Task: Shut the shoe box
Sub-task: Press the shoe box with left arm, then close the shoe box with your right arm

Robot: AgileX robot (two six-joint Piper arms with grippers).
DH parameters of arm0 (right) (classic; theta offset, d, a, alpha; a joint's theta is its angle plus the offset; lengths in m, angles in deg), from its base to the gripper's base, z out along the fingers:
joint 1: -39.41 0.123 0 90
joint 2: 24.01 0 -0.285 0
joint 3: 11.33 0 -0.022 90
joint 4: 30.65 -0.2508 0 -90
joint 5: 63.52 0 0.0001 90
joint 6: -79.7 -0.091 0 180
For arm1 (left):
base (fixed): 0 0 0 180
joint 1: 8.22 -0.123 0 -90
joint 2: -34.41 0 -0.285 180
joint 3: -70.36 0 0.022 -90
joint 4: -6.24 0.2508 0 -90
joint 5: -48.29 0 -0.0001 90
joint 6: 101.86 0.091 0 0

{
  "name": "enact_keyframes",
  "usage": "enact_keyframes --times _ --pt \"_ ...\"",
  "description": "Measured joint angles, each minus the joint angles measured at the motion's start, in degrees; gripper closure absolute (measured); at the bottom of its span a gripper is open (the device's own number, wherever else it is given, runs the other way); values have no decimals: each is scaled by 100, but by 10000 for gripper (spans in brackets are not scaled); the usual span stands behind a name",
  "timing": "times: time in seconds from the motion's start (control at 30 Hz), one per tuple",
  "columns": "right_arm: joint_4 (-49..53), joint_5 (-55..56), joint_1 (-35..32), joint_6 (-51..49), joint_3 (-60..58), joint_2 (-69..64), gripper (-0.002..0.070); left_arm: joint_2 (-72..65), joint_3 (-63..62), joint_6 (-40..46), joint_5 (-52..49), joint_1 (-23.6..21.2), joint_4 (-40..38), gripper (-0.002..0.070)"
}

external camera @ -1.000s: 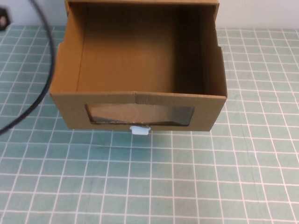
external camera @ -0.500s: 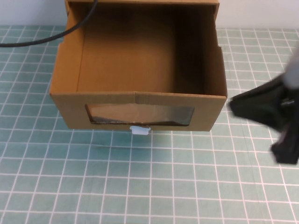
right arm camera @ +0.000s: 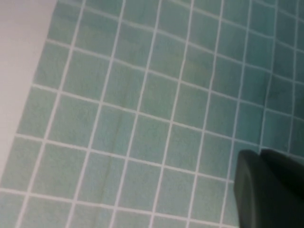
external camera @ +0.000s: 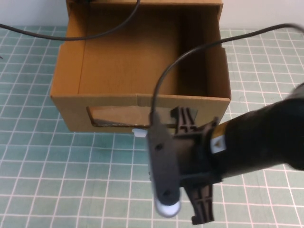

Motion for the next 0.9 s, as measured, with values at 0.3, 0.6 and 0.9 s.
enact_keyframes --times 0.3,0.6,0.9 --pt "1127 1326 102 81 0 -1221 690 -12 -37 -2 -43 0 35 678" --pt "1263 1815 -678 -69 993 -2168 690 -12 -58 -2 -243 0 105 678" --pt "1277 1464 -1347 -96 2605 -3180 690 -1 -66 -2 -347 0 144 678"
